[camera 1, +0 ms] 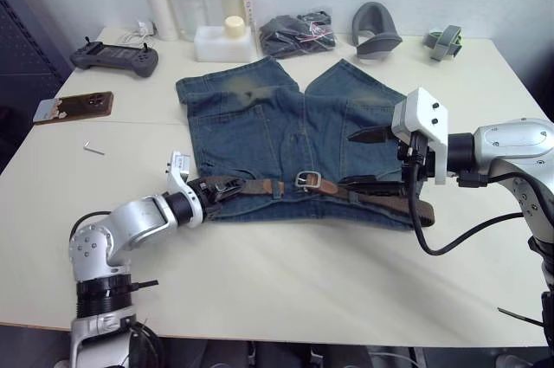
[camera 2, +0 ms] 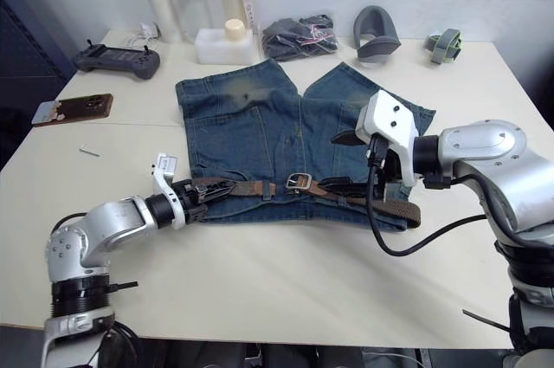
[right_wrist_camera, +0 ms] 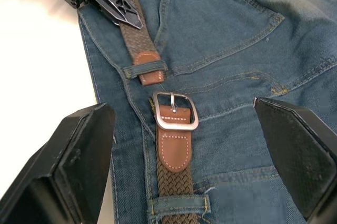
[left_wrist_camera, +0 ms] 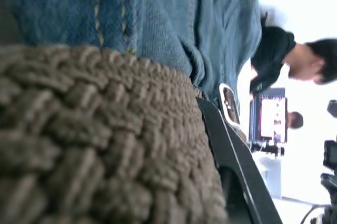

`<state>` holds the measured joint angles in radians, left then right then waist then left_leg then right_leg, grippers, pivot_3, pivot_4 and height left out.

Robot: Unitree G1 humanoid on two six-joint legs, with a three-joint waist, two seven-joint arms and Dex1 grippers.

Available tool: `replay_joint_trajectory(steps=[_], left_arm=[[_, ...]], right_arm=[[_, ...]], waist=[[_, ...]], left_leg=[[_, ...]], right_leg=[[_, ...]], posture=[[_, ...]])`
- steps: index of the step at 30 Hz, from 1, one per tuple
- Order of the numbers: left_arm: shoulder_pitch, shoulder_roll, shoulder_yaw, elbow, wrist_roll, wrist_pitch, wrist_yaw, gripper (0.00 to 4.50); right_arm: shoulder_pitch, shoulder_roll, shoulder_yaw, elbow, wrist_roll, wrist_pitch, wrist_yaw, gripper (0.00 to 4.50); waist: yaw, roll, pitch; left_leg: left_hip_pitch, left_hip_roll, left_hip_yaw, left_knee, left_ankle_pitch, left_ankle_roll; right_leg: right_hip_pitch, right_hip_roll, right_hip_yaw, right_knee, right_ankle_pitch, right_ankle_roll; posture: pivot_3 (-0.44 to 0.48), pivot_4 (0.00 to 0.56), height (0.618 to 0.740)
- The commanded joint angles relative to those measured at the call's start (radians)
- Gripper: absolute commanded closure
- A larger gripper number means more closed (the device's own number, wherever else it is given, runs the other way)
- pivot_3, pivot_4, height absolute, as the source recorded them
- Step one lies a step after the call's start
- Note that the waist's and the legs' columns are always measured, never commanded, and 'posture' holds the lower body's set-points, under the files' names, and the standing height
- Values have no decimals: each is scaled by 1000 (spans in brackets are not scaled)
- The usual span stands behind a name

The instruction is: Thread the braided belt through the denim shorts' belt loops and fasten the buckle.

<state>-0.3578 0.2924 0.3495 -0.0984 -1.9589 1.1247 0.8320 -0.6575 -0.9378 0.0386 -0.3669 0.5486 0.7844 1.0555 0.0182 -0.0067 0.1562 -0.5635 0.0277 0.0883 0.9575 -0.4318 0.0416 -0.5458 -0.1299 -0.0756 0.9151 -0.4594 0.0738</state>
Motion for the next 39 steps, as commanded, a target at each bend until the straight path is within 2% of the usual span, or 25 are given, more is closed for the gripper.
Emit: replay_joint_trajectory(steps=[1, 7, 15, 17, 21, 24, 26, 27, 30, 35, 39], left_arm=[[18, -77, -5, -73, -13, -47, 75, 4500], [54, -176, -45, -116, -13, -70, 137, 4500], [11, -281, -34, -92, -13, -83, 171, 4500], [3, -282, -29, -84, -13, -70, 165, 4500], [-10, -216, -51, -50, -13, 5, 87, 4500], [-21, -232, -65, -61, -13, -7, 96, 4500], [-26, -237, -82, -64, -13, 1, 80, 3614], [-34, -255, -81, -62, -13, -12, 102, 3349], [-58, -287, -74, -41, -13, -30, 138, 3349], [-122, -276, -132, 34, -13, 38, 103, 3349], [-125, -264, -160, 50, -13, 60, 91, 3349]], right_arm=[[-13, -11, -15, -33, -6, -15, -2, 13], [1, -3, -4, -49, -11, -18, -9, 13], [139, 1, 77, -121, -153, -154, -60, 13], [162, -1, 87, -130, -180, -177, -64, 13], [181, 1, 90, -133, -205, -201, -65, 13], [182, 6, 86, -130, -212, -207, -70, 13], [181, 7, 86, -127, -215, -213, -71, 0], [179, 8, 87, -124, -217, -215, -72, 0], [175, 11, 88, -120, -224, -219, -72, 0], [167, 14, 92, -116, -235, -220, -72, 0], [168, 10, 85, -120, -241, -217, -69, 0]], waist=[[7, 0, 0], [10, 1, 0], [18, 4, -1], [22, 4, -1], [25, 4, -1], [27, 4, -1], [29, 4, -1], [30, 4, -1], [33, 4, -1], [35, 3, 0], [34, 3, 0]], left_leg=[[0, 0, 0, 0, 0, 0], [1, -1, 0, -2, 0, 2], [2, -4, -2, -2, 0, 5], [2, -6, -2, -2, 0, 7], [2, -6, -2, -2, 0, 8], [2, -6, -2, -2, 0, 8], [2, -6, -2, -2, 0, 8], [2, -6, -2, -2, 0, 8], [2, -6, -2, -2, 0, 8], [2, -6, -3, -3, 0, 8], [2, -7, -3, -3, 0, 8]], right_leg=[[0, 0, 0, -1, 0, 0], [4, 0, -1, -7, 2, 4], [9, -2, -2, -13, 4, 7], [10, -4, -2, -13, 4, 8], [10, -4, -2, -14, 5, 9], [11, -4, -3, -14, 5, 9], [11, -4, -3, -15, 5, 9], [11, -4, -3, -15, 5, 9], [11, -4, -3, -16, 5, 9], [11, -4, -3, -16, 5, 9], [12, -4, -3, -16, 5, 9]], posture=[[0, 150, 649], [0, 150, 649], [0, 150, 649], [0, 150, 649], [0, 150, 649], [0, 150, 649], [0, 150, 649], [0, 150, 649], [0, 150, 649], [0, 150, 649], [0, 150, 649]])
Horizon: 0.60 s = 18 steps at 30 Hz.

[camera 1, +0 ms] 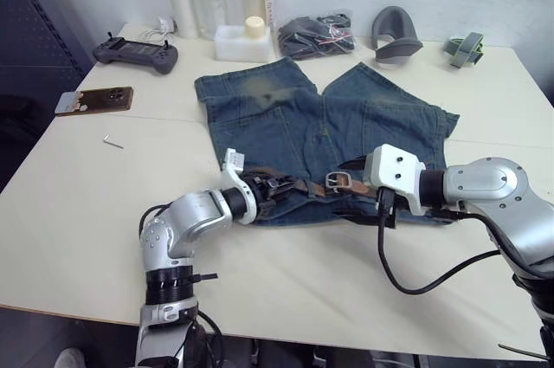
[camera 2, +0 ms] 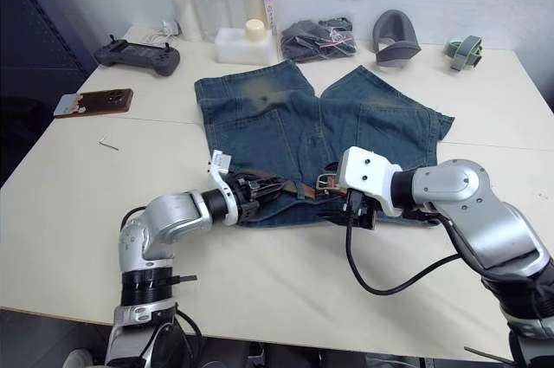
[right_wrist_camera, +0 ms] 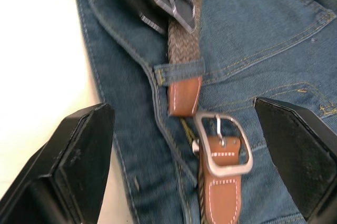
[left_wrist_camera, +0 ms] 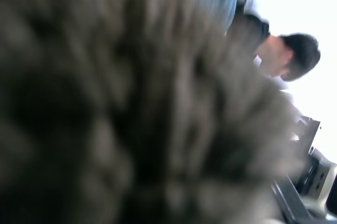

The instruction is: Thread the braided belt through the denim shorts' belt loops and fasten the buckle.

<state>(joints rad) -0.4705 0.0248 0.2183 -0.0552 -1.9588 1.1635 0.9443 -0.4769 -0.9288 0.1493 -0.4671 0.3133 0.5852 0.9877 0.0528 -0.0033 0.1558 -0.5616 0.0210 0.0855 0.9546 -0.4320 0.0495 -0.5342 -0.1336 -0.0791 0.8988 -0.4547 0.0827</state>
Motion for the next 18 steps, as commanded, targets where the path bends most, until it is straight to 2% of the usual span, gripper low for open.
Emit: replay_joint_trajectory(steps=[1, 2, 4, 7, 10, 14, 16, 18], left_arm=[[-4, 17, -35, 8, -13, 28, -24, 3349], [2, 27, -40, 9, -13, 32, -26, 2840], [12, 77, -52, 9, -13, 58, -58, 2107], [18, 192, -55, 6, -13, 105, -150, 895], [17, 379, -77, 6, -13, 181, -343, 55], [-5, 664, -155, -3, -13, 272, -678, 55], [-30, 809, -192, -10, -13, 313, -851, 55], [-65, 939, -219, -13, -13, 340, -985, 55]], right_arm=[[-9, -5, -32, -22, -6, -16, 0, 0], [-7, -9, -37, -24, -6, -15, 1, 0], [-2, -17, -47, -27, -5, -15, 3, 0], [-3, -23, -51, -25, -9, -17, 4, 0], [-11, -30, -57, -15, -9, -24, 13, 0], [-35, -37, -56, 10, -9, -38, 33, 0], [-48, -36, -52, 22, -11, -43, 42, 0], [-59, -36, -50, 33, -12, -49, 51, 0]], waist=[[-1, 0, 0], [-1, 0, 0], [-3, 0, 0], [-9, 0, 0], [-25, 0, 0], [-50, 0, 3], [-55, 1, 5], [-57, 1, 11]], left_leg=[[0, 0, 0, 0, 0, 0], [0, 0, 0, 0, 0, 0], [0, 0, 0, 0, 0, 0], [1, 0, 0, -1, 0, 0], [2, 0, -1, -5, 2, -3], [5, 0, 0, -12, 6, -7], [6, 0, -1, -14, 8, -9], [7, 1, -1, -15, 8, -10]], right_leg=[[0, 0, 0, 0, 0, 0], [0, 0, 0, 0, 0, 0], [0, 0, 0, 0, 0, 0], [0, 0, 0, 0, 0, 0], [0, 0, 0, -1, 0, -1], [0, 0, -1, -2, -4, -8], [0, 0, -2, -2, -10, -19], [-1, 0, -2, -1, -11, -21]], posture=[[0, 150, 649], [0, 150, 649], [0, 150, 649], [0, 150, 649], [0, 150, 649], [0, 150, 649], [0, 150, 649], [0, 150, 649]])
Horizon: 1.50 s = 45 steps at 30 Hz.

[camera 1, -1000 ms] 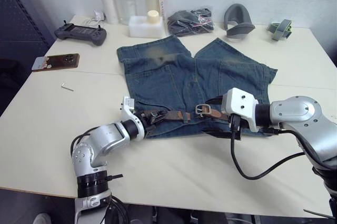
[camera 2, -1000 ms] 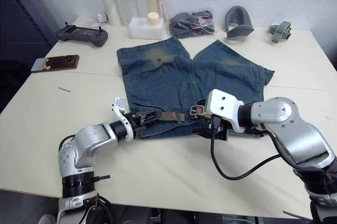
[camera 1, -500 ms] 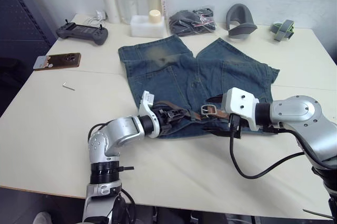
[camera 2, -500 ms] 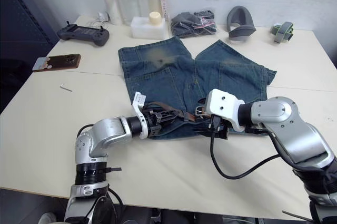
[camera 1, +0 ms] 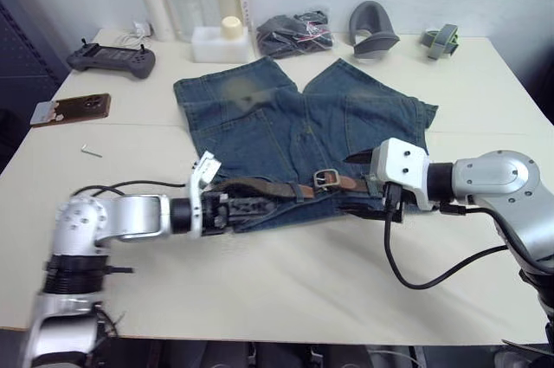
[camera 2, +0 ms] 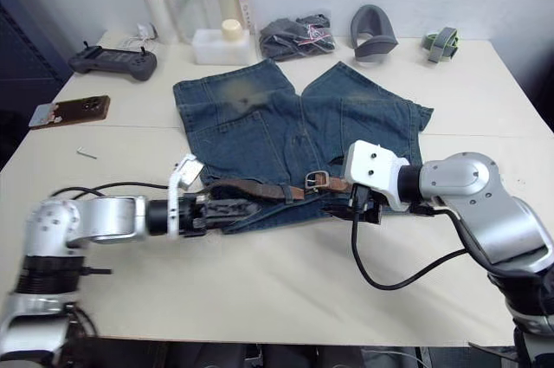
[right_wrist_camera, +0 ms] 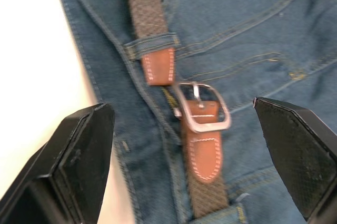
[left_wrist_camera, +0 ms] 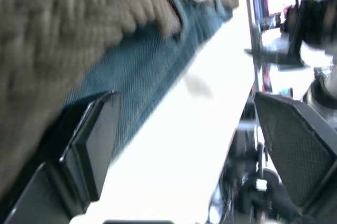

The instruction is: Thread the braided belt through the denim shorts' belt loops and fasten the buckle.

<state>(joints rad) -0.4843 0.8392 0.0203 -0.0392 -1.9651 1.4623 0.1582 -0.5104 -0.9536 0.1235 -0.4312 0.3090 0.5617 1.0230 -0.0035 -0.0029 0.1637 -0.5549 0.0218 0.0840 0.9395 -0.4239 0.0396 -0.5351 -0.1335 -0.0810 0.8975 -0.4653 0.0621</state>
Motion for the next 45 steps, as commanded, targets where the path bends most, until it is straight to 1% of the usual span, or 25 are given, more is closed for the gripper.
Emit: replay_joint_trajectory(steps=[1, 2, 4, 6, 7, 9, 10, 11, 12, 13, 15, 16, 18, 19, 20, 21, 22, 25, 28, 30, 33, 35, 38, 42, 45], left_arm=[[-68, 180, -33, -36, -7, 47, -259, 55], [-79, 218, -46, -41, -7, 46, -301, 55], [-114, 308, -23, -87, -7, 73, -446, 55], [-158, 354, 15, -85, -7, 61, -554, 55], [-178, 362, 28, -68, -7, 38, -567, 55], [-222, 338, 60, -6, 53, -50, -529, 55], [-246, 307, 67, 52, 101, -103, -487, 55], [-270, 268, 68, 103, 156, -152, -446, 625], [-286, 240, 70, 135, 192, -177, -421, 881], [-301, 210, 61, 140, 276, -209, -416, 1322], [-325, 153, 41, 149, 410, -250, -417, 2269], [-336, 123, 34, 162, 466, -266, -418, 2763], [-351, 100, -63, 141, 645, -291, -501, 3666], [-356, 95, -96, 133, 712, -296, -538, 4158], [-370, 76, -151, 149, 804, -325, -575, 4447], [-380, 59, -181, 166, 868, -346, -603, 4447], [-403, 21, -204, 218, 928, -375, -628, 4447], [-456, -61, -228, 340, 1039, -403, -707, 4447], [-477, -99, -305, 374, 1167, -430, -827, 4447], [-477, -109, -350, 380, 1240, -438, -893, 4447], [-457, -88, -453, 366, 1382, -493, -998, 4447], [-453, -90, -493, 385, 1469, -539, -1028, 4447], [-456, -103, -500, 411, 1536, -568, -1067, 4447], [-461, -123, -482, 416, 1587, -582, -1106, 4447], [-461, -136, -470, 416, 1612, -578, -1121, 4447]], right_arm=[[-31, -11, -23, 2, -8, -28, 20, 0], [-34, -11, -22, 6, -8, -29, 23, 0], [-47, -11, -21, 16, -10, -33, 31, 0], [-57, -11, -20, 23, -11, -33, 37, 0], [-59, -10, -19, 24, -11, -33, 38, 0], [-64, -9, -19, 26, -13, -32, 41, 0], [-65, -8, -19, 25, -14, -31, 42, 0], [-65, -8, -20, 23, -14, -29, 42, 0], [-65, -7, -20, 22, -15, -28, 43, 0], [-65, -7, -22, 20, -14, -25, 42, 0], [-64, -5, -23, 16, -13, -22, 41, 0], [-64, -4, -22, 14, -13, -21, 40, 0], [-59, 4, -16, 9, -28, -33, 25, 0], [-57, 7, -12, 9, -36, -38, 19, 0], [-49, 12, 2, 8, -69, -64, 2, 0], [-43, 16, 12, 8, -93, -82, -9, 0], [-29, 23, 33, 9, -142, -129, -33, 0], [-4, 39, 68, 14, -233, -220, -77, 0], [17, 63, 86, -1, -296, -286, -115, 0], [25, 77, 91, -9, -323, -316, -130, 0], [34, 98, 101, -20, -374, -360, -157, 0], [43, 111, 110, -25, -404, -381, -170, 0], [61, 131, 122, -34, -432, -391, -180, 0], [93, 160, 141, -49, -457, -386, -184, 0], [98, 186, 156, -24, -490, -402, -202, 0]], waist=[[-1, 2, 4], [-1, 3, 6], [0, 3, 6], [1, 3, 6], [2, 3, 7], [1, 3, 7], [1, 3, 7], [2, 3, 7], [3, 3, 7], [3, 2, 8], [2, 0, 9], [2, 0, 9], [3, -2, 10], [3, -2, 10], [3, -2, 10], [3, -2, 10], [4, -2, 10], [7, -3, 11], [4, -3, 11], [2, -3, 11], [2, -3, 11], [3, -3, 11], [1, -3, 11], [1, -3, 11], [1, -3, 11]], left_leg=[[0, 0, 0, 0, 0, 0], [0, 0, 0, 0, 0, 0], [0, -1, 0, -2, 0, 0], [-1, -1, -1, -4, 0, 0], [0, -2, -1, -6, 0, 0], [-1, -3, 0, -8, 2, 3], [-1, -5, 0, -9, 2, 4], [0, -6, 0, -10, 3, 6], [0, -7, 0, -11, 4, 6], [0, -7, 0, -11, 5, 7], [-1, -7, 0, -11, 6, 8], [-1, -7, 0, -11, 6, 8], [-1, -8, 0, -11, 6, 8], [-1, -8, 0, -11, 6, 8], [-2, -8, 0, -12, 6, 8], [-1, -9, 0, -12, 6, 8], [-2, -9, 0, -13, 6, 8], [-2, -9, 0, -14, 7, 8], [-3, -9, -1, -14, 8, 9], [-3, -9, 0, -14, 8, 9], [-3, -9, -1, -14, 10, 7], [-2, -9, -2, -14, 11, 6], [0, -9, -3, -14, 12, 5], [2, -9, -3, -13, 13, 5], [2, -9, -3, -13, 13, 5]], right_leg=[[0, 0, 0, 0, 0, -1], [0, 0, 0, 0, 0, -1], [0, -1, 0, -2, 0, -1], [0, -1, 0, -5, 0, -1], [0, -2, 0, -6, 0, -1], [0, -4, 0, -8, 0, -1], [0, -6, -1, -8, 0, 0], [0, -7, -1, -8, 0, 0], [0, -8, -1, -8, 1, 2], [1, -8, -1, -8, 2, 4], [1, -8, -2, -8, 9, 18], [1, -8, -2, -8, 10, 18], [1, -8, -2, -8, 10, 19], [1, -8, -2, -9, 10, 19], [1, -8, -2, -9, 10, 19], [1, -8, -2, -9, 10, 20], [1, -8, -2, -10, 10, 20], [1, -8, -4, -10, 10, 20], [1, -8, -5, -10, 11, 21], [1, -8, -5, -10, 11, 21], [1, -8, -5, -9, 11, 21], [1, -8, -6, -8, 11, 21], [3, -9, -6, -7, 11, 20], [4, -10, -6, -5, 8, 16], [4, -10, -6, -3, 8, 16]], posture=[[0, 150, 649], [0, 150, 649], [0, 150, 649], [0, 150, 649], [0, 150, 649], [0, 150, 649], [0, 150, 649], [0, 150, 649], [0, 150, 649], [0, 150, 649], [0, 150, 649], [0, 150, 649], [0, 150, 649], [0, 150, 649], [0, 150, 649], [0, 150, 649], [0, 150, 649], [0, 150, 649], [0, 150, 649], [0, 150, 649], [0, 150, 649], [0, 150, 649], [0, 150, 649], [0, 150, 649], [0, 150, 649]])
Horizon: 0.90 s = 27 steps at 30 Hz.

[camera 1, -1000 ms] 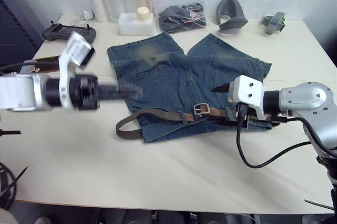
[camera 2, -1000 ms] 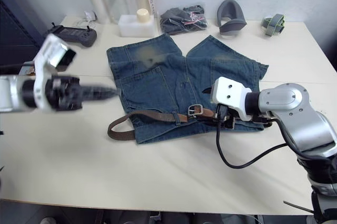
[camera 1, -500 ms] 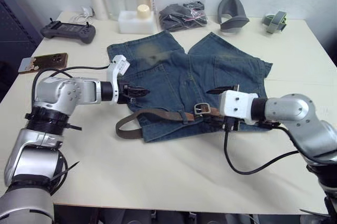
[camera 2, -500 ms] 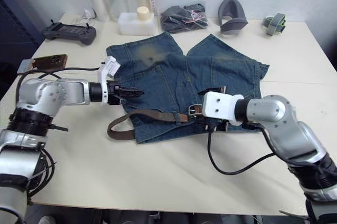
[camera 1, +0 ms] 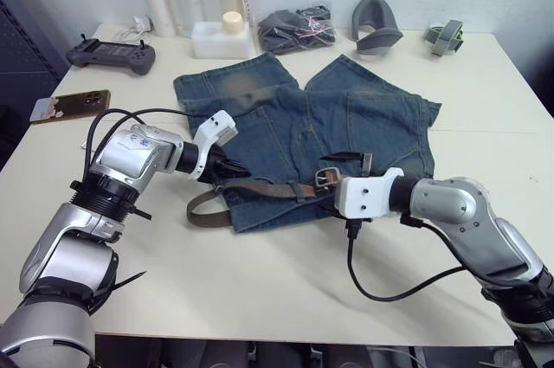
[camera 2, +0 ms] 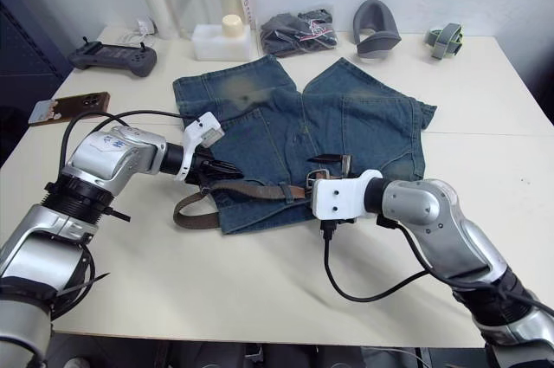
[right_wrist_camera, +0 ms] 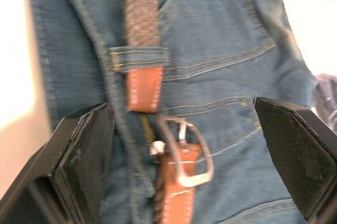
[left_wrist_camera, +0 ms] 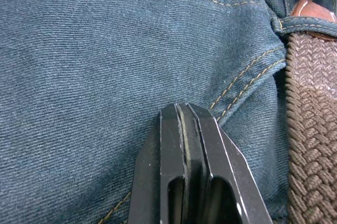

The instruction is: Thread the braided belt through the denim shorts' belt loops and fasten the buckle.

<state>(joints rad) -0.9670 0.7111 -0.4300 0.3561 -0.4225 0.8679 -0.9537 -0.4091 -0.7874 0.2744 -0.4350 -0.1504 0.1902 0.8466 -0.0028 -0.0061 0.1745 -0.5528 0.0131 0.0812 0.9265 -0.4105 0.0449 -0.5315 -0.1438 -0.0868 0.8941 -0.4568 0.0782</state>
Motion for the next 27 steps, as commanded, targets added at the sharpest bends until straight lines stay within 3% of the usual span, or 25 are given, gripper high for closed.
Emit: replay_joint_trajectory(steps=[1, 5, 13, 27], left_arm=[[23, -11, -15, 21, 77, 18, -15, 4447], [29, -23, 7, 14, 96, 25, -34, 4447], [63, -11, 24, -25, 133, 28, -46, 4447], [79, -17, 66, -70, 177, 37, -42, 4447]], right_arm=[[-3, 28, 11, -9, -43, -38, -28, 0], [-14, 48, 17, 20, -68, -59, -31, 0], [-71, 57, -71, -12, 89, 29, 52, 0], [-60, 69, -4, 97, 3, -78, 32, 0]], waist=[[1, 0, 0], [2, 0, 0], [-1, 0, 0], [-3, 0, 0]], left_leg=[[0, 0, 0, 0, 0, 0], [0, 0, 0, 0, 0, 0], [0, 0, 0, 1, 0, 0], [1, 0, 0, 1, 0, 0]], right_leg=[[0, 0, 0, 0, 0, 1], [0, 0, 0, 1, 1, 2], [-1, 0, 0, 4, 1, 2], [-1, 0, 0, 5, 1, 2]], posture=[[0, 150, 649], [0, 150, 649], [0, 150, 649], [0, 150, 649]])
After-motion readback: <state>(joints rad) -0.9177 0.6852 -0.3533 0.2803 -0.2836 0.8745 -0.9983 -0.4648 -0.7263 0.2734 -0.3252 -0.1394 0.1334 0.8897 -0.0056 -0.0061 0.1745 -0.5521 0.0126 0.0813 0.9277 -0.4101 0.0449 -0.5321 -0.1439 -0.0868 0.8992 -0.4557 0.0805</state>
